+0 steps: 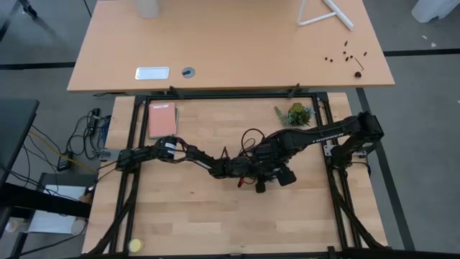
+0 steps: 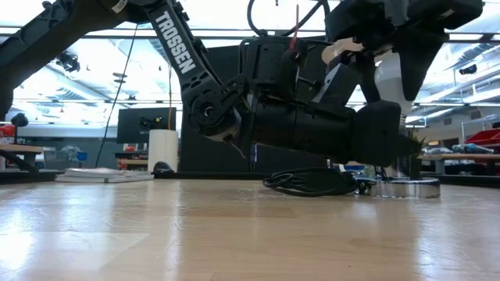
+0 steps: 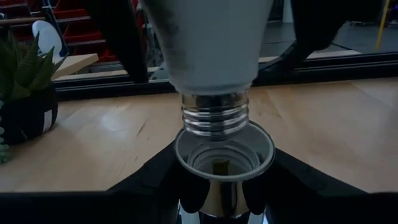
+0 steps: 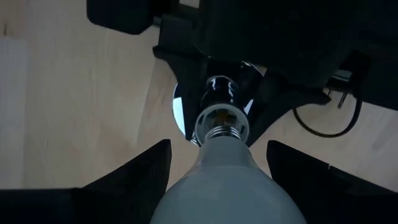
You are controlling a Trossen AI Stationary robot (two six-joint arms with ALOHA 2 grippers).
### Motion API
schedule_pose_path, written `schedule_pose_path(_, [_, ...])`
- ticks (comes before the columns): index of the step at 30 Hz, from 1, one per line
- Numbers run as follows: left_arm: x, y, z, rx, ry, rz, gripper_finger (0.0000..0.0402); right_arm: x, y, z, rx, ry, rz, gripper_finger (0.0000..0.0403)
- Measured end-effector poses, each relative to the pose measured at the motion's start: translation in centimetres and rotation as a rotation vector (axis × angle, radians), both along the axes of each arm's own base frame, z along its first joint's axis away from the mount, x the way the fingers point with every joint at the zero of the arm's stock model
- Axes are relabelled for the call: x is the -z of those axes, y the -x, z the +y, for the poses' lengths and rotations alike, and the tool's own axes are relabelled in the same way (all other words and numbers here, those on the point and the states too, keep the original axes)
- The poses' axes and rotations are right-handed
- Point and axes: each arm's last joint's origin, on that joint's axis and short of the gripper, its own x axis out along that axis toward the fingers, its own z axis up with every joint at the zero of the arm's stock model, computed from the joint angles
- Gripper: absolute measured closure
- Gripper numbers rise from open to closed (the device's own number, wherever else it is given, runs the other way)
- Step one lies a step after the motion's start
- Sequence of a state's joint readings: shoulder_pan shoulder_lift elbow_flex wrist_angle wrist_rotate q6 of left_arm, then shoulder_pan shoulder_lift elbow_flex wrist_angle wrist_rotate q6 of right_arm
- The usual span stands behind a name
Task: Screw lightbulb
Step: Insert the lightbulb into the lamp
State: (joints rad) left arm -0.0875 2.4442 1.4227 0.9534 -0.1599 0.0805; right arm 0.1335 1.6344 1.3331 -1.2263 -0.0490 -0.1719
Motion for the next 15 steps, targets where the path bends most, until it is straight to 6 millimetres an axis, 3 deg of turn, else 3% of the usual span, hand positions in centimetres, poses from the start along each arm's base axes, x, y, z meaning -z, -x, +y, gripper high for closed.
schedule_pose_path(15, [-0.86, 0.01, 0.03, 0.007, -0.006, -0.102, 0.0215, -0.08, -0.43, 0.15, 0.095, -0.027, -0.04, 0.0135])
